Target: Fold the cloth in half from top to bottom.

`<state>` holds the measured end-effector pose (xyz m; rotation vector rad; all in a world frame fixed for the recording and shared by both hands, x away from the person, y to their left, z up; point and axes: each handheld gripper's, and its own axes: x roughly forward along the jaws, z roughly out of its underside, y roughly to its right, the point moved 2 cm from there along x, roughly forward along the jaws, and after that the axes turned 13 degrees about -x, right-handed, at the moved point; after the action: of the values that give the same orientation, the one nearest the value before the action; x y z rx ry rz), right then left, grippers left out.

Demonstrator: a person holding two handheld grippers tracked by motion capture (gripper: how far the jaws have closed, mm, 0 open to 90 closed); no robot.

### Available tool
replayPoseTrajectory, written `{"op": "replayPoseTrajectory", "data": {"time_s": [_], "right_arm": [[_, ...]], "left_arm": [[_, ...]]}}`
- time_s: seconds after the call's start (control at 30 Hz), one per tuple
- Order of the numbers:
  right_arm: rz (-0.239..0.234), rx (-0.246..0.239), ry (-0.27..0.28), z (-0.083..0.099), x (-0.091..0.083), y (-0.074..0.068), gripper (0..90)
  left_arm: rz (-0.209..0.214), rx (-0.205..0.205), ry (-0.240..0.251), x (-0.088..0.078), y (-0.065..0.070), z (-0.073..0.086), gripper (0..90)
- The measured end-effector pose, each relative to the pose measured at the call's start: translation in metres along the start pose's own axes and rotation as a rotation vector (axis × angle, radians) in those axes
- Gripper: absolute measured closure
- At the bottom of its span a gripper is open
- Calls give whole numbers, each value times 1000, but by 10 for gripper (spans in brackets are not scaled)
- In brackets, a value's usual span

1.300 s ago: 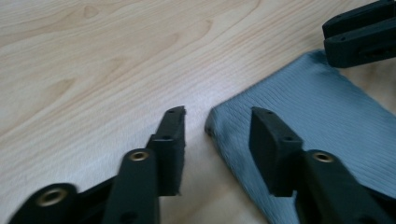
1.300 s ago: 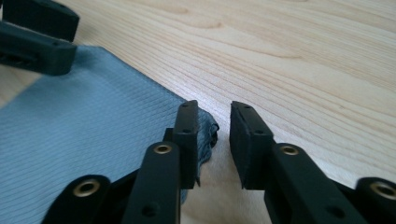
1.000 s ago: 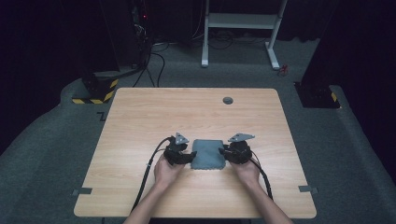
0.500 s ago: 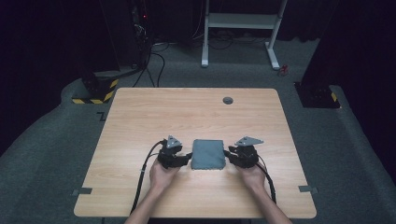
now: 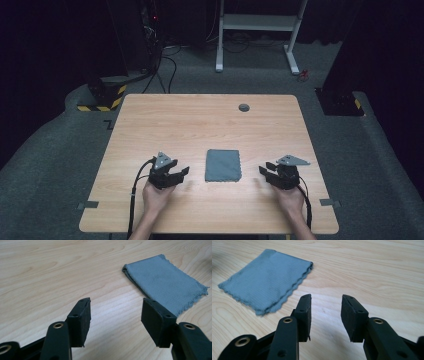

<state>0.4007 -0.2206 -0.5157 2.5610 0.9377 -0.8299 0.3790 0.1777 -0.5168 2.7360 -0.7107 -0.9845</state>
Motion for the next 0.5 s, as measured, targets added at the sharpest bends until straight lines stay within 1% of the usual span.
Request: {"op": "replayPoseTrajectory", "data": {"time_s": [0.07,0.2,0.33,0.37,0.4,0.43,0.5], "right_arm": [[1,13,6,4,-5,2,605],[8,16,12,8,-11,2,602],[15,6,6,11,-14,2,594],[15,14,4,12,-14,1,591],[18,7,3,13,-15,2,587],[20,15,-2,14,-15,2,584],[33,8,-17,17,-16,2,580]], "left_arm": [[1,-13,5,-4,-2,4,411],[-8,-22,16,-11,-7,9,410],[-18,-38,7,-15,-13,13,396],[-20,-38,4,-16,-14,14,395],[-27,-33,-1,-17,-15,15,395],[-36,-35,-2,-17,-17,17,394],[-42,-41,-10,-18,-19,20,392]]}}
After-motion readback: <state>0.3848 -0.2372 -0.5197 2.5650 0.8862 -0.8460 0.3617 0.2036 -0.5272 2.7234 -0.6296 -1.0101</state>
